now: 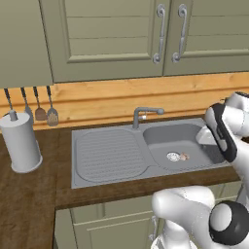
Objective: Pick the garlic from the sink and place it in the bowl. Then pick the bowl and place it in the microwave. Then close the microwave door and press the start button.
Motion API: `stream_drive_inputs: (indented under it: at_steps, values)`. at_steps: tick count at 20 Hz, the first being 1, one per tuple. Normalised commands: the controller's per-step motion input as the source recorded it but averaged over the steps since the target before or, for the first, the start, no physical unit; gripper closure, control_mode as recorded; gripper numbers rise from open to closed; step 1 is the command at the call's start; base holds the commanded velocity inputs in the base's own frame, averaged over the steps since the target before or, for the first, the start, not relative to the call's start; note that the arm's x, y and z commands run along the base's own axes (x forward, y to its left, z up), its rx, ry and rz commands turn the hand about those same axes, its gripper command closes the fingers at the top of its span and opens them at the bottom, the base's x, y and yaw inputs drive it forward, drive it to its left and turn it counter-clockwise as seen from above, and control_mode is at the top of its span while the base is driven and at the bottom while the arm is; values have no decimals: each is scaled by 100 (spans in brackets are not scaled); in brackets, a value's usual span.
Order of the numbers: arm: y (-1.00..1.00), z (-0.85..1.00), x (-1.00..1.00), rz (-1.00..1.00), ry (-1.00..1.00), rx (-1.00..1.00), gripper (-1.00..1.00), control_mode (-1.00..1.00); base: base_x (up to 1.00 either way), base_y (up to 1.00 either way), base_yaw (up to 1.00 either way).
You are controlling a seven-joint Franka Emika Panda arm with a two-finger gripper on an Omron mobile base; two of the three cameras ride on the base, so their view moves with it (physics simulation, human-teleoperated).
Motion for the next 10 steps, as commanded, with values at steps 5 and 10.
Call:
stream_drive_inputs:
  at_steps: [5, 10]
  values:
    - [-57, -52, 72, 0, 7, 6, -100, -100, 0, 0, 0]
    - [-14, -59, 63, 0, -1, 1, -100, -100, 0, 0, 0]
